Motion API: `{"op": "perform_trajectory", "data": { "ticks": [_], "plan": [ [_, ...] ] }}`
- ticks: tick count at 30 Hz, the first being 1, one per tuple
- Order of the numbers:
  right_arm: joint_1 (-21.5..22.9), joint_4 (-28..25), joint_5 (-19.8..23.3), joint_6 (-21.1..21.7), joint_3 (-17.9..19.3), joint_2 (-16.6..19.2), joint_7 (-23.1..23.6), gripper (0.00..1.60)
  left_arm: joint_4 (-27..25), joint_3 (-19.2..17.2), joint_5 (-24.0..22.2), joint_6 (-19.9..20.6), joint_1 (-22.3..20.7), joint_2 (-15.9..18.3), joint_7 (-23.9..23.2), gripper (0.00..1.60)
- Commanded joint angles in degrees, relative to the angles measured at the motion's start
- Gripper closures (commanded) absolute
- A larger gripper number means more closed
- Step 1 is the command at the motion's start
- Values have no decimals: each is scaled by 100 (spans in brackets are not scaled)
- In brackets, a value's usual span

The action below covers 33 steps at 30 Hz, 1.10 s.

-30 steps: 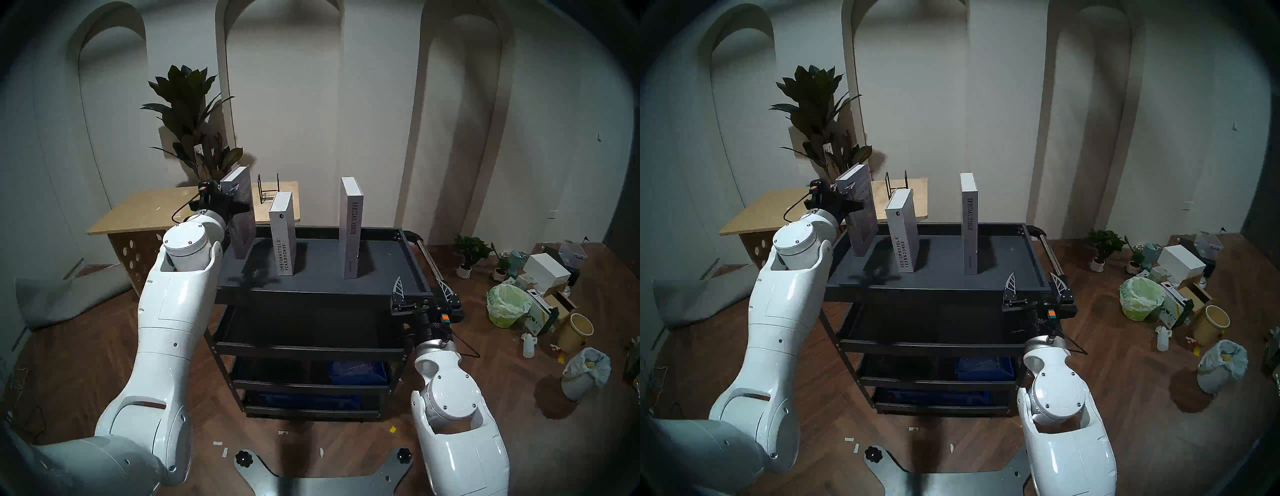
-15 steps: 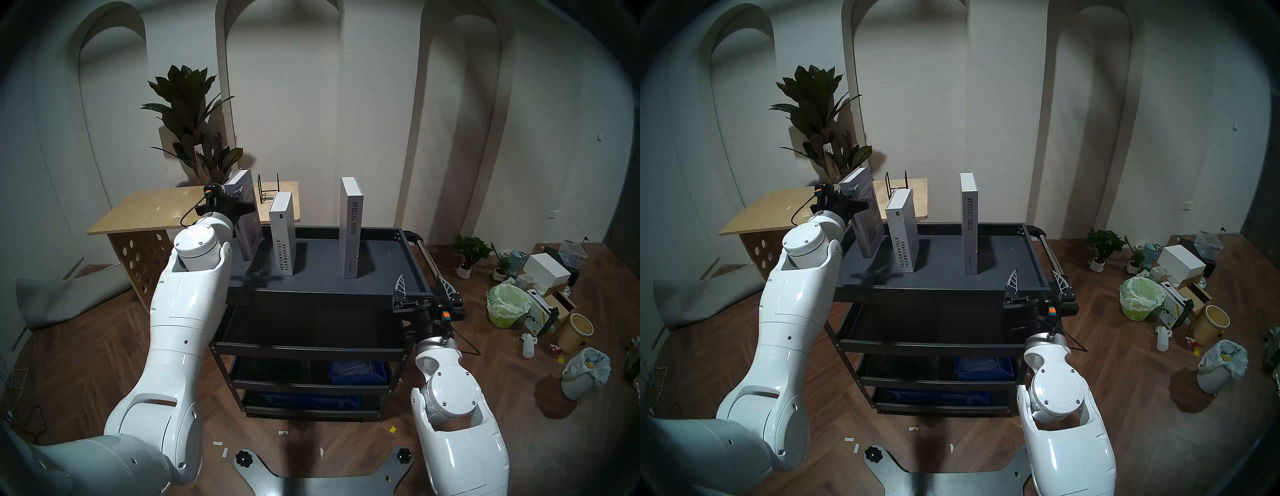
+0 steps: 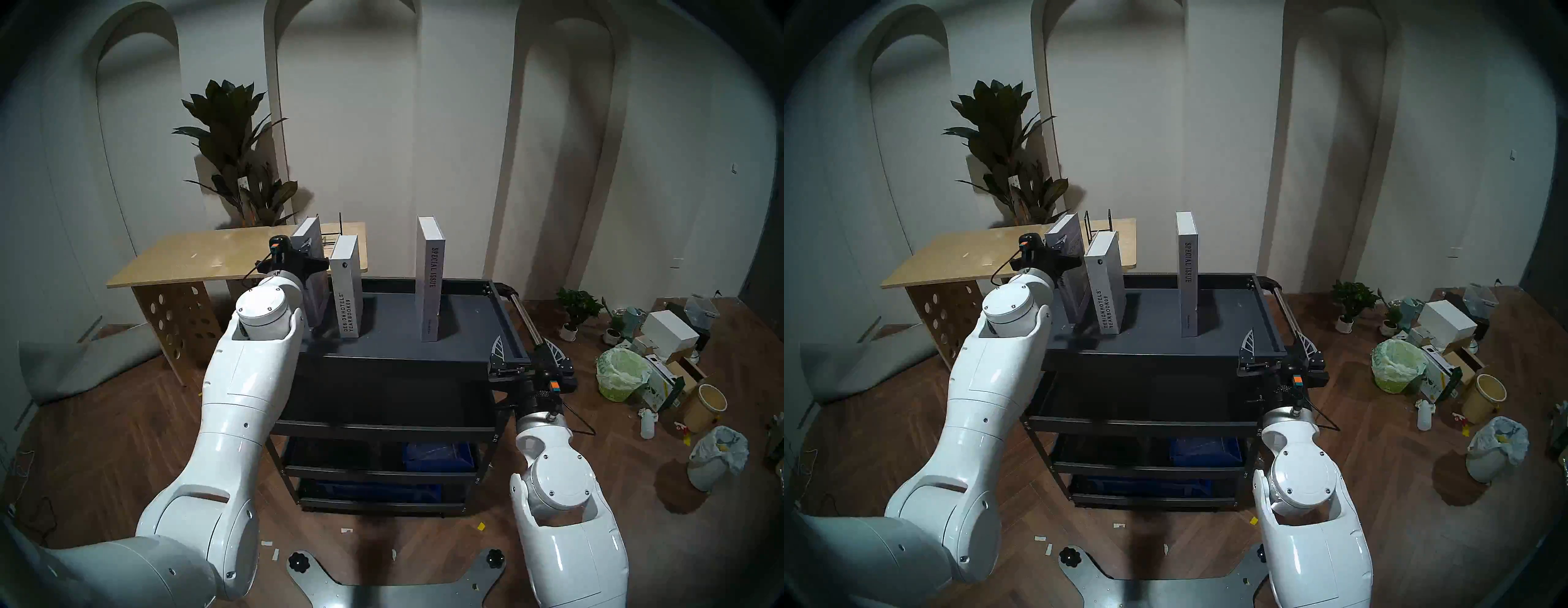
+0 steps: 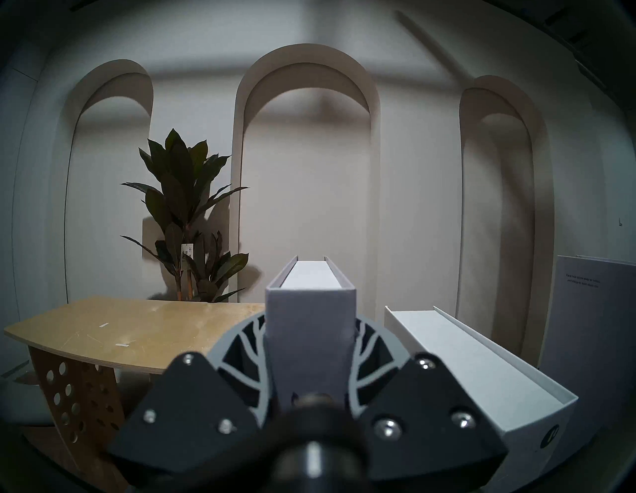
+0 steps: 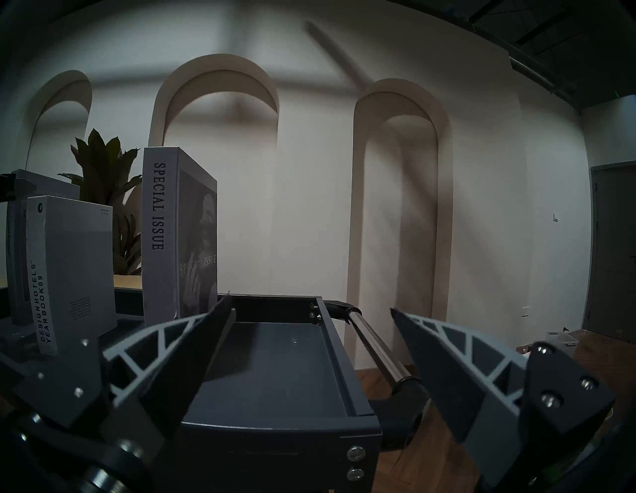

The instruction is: Sort the books onto the shelf by size, largest to the left

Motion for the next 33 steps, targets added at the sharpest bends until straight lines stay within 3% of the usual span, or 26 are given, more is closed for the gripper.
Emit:
{"op": "perform_trajectory", "data": {
  "ticks": [1,26,27,28,33],
  "plan": [
    [34,-128,-11,-47,-18,11,13,0,-24,6,-8,-126,-80,-29,-6,160],
    [-4,-134,-34,-68,-13,2,-16,0,-135,37,-112,75,57,-110,110,160],
    [-6,-137,-34,-69,-13,1,-17,0,-143,41,-107,73,61,-107,115,123],
    [-9,-140,-35,-70,-13,1,-19,0,-162,45,-103,76,72,-100,113,108],
    [-39,-157,-25,-85,-2,5,-21,0,-277,69,-76,109,128,-92,145,89]
  ]
}}
